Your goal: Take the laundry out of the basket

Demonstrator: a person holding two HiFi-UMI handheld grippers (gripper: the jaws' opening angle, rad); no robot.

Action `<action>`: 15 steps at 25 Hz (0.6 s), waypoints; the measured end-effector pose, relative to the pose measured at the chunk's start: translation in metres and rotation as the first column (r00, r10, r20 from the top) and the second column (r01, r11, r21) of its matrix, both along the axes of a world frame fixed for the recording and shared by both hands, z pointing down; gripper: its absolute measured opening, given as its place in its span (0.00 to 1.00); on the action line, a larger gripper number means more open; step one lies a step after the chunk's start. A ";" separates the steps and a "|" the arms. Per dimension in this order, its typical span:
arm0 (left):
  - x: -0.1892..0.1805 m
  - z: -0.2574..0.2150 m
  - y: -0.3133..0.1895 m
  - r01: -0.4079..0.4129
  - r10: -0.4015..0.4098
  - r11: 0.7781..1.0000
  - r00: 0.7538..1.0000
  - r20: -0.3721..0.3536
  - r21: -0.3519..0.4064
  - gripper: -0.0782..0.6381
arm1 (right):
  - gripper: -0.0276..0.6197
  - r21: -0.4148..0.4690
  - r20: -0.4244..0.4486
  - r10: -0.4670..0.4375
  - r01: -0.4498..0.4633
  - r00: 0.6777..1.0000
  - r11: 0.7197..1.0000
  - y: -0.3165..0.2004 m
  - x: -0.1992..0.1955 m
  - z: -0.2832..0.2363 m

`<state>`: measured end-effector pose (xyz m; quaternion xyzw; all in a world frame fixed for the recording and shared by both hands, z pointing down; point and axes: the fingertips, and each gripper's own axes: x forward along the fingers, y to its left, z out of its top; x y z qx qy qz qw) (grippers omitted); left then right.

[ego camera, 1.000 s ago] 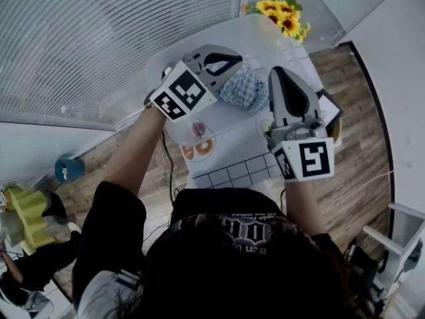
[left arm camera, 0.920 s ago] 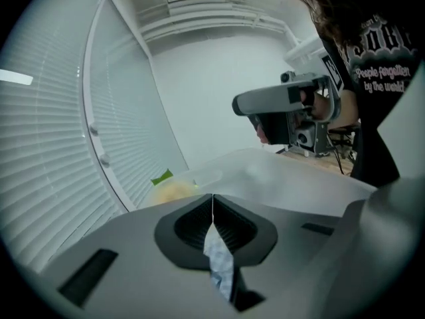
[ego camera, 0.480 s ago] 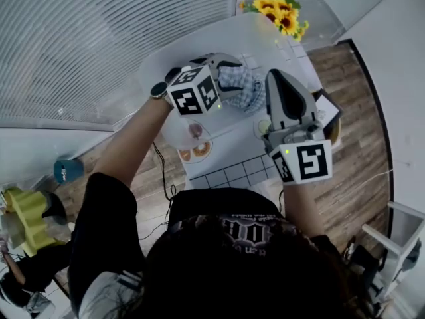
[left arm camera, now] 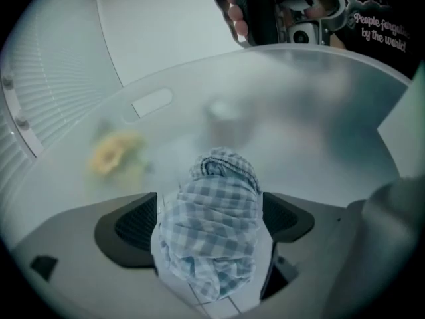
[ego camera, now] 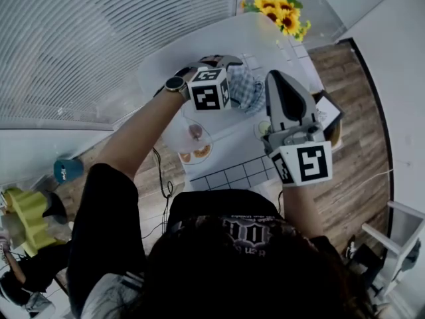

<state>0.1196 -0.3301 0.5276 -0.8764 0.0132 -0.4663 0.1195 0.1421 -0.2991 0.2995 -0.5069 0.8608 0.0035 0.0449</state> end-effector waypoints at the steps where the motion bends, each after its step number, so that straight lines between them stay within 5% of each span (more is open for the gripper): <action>1: 0.000 0.006 -0.001 0.001 -0.001 1.000 1.000 0.015 -0.004 0.79 | 0.09 -0.001 0.002 0.001 -0.001 1.000 1.000 0.000 0.001 0.000; 7: -0.006 0.041 0.000 -0.022 0.024 1.000 0.991 0.133 -0.021 0.85 | 0.09 -0.003 0.008 0.009 -0.009 1.000 1.000 0.003 0.004 0.001; 15: -0.007 0.064 -0.004 -0.024 0.026 1.000 0.982 0.188 -0.008 0.88 | 0.09 -0.004 0.006 0.017 -0.017 1.000 1.000 0.003 0.009 0.001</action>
